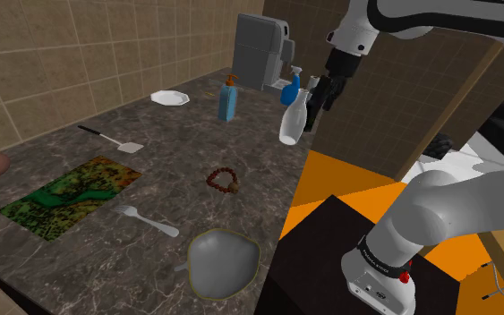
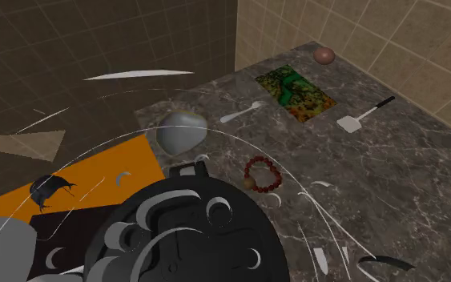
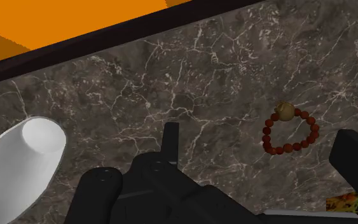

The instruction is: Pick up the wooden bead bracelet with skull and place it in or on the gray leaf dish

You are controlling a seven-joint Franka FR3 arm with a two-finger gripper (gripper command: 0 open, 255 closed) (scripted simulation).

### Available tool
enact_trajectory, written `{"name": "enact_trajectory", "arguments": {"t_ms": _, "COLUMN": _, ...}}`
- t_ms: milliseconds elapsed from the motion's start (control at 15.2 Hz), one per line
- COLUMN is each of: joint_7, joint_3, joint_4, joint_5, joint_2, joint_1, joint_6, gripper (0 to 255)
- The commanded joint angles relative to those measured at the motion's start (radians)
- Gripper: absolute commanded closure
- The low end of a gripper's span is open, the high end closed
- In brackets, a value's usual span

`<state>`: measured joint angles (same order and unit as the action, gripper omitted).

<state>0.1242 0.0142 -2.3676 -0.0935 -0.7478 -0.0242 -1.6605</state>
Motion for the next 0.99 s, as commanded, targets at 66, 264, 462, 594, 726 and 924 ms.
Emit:
{"name": "enact_trajectory", "arguments": {"t_ms": 66, "joint_7": -0.018, "joint_3": 0.020, "joint_4": -0.014, "joint_5": -0.008, "joint_2": 0.010, "joint_1": 0.006, "joint_6": -0.027, "gripper": 0}}
{"name": "enact_trajectory", "arguments": {"t_ms": 264, "joint_7": -0.073, "joint_3": 0.080, "joint_4": -0.047, "joint_5": -0.030, "joint_2": 0.049, "joint_1": 0.023, "joint_6": -0.110, "gripper": 0}}
{"name": "enact_trajectory", "arguments": {"t_ms": 462, "joint_7": -0.129, "joint_3": 0.141, "joint_4": -0.068, "joint_5": -0.047, "joint_2": 0.102, "joint_1": 0.039, "joint_6": -0.195, "gripper": 0}}
{"name": "enact_trajectory", "arguments": {"t_ms": 594, "joint_7": -0.167, "joint_3": 0.182, "joint_4": -0.075, "joint_5": -0.055, "joint_2": 0.146, "joint_1": 0.047, "joint_6": -0.251, "gripper": 0}}
{"name": "enact_trajectory", "arguments": {"t_ms": 726, "joint_7": -0.206, "joint_3": 0.223, "joint_4": -0.076, "joint_5": -0.058, "joint_2": 0.195, "joint_1": 0.054, "joint_6": -0.307, "gripper": 0}}
{"name": "enact_trajectory", "arguments": {"t_ms": 924, "joint_7": -0.270, "joint_3": 0.284, "joint_4": -0.067, "joint_5": -0.052, "joint_2": 0.279, "joint_1": 0.060, "joint_6": -0.389, "gripper": 0}}
